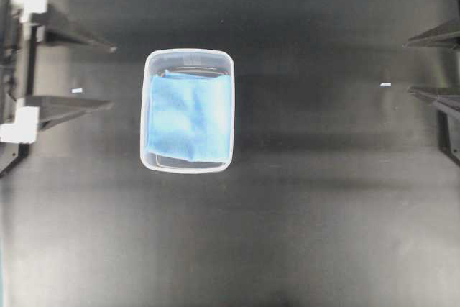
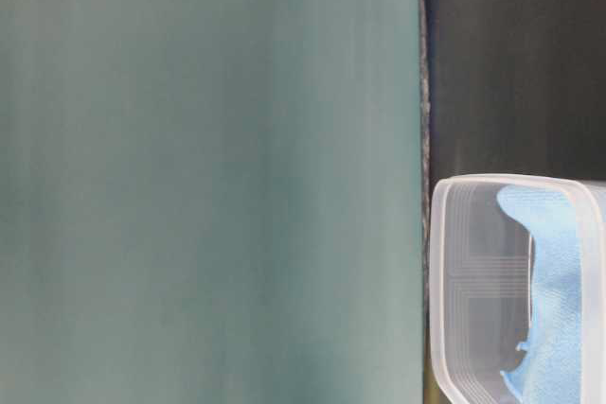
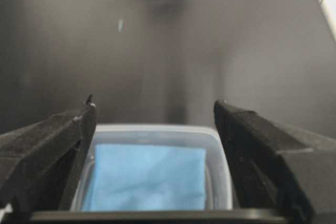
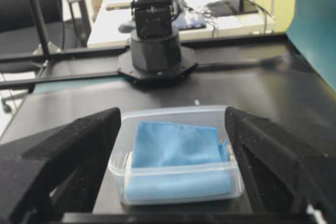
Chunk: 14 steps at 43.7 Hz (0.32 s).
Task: Place the blue towel into the container with the left arm.
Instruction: 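Release the towel into the container and retract the left arm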
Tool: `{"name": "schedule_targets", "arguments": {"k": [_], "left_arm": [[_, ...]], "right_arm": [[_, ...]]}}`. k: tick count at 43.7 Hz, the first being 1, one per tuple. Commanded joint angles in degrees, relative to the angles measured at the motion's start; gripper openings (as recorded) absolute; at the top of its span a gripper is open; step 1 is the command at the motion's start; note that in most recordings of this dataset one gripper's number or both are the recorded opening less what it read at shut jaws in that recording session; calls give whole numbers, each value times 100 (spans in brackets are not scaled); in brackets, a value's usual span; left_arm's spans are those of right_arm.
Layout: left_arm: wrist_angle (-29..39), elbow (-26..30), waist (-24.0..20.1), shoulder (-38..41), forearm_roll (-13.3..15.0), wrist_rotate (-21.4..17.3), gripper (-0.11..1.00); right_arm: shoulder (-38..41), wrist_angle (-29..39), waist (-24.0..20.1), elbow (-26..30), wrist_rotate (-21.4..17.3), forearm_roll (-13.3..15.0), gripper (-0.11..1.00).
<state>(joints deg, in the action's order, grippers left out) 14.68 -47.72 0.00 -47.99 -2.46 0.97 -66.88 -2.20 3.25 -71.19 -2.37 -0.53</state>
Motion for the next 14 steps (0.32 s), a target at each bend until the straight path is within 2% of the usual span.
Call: {"name": "schedule_targets", "arguments": {"k": [1, 14], "left_arm": [[-123, -202, 88, -202, -18, 62, 87], [-158, -738, 105, -308, -18, 545, 87]], "right_arm": [[26, -53, 18, 9, 0, -18, 77], [35, -97, 9, -44, 9, -18, 77]]}}
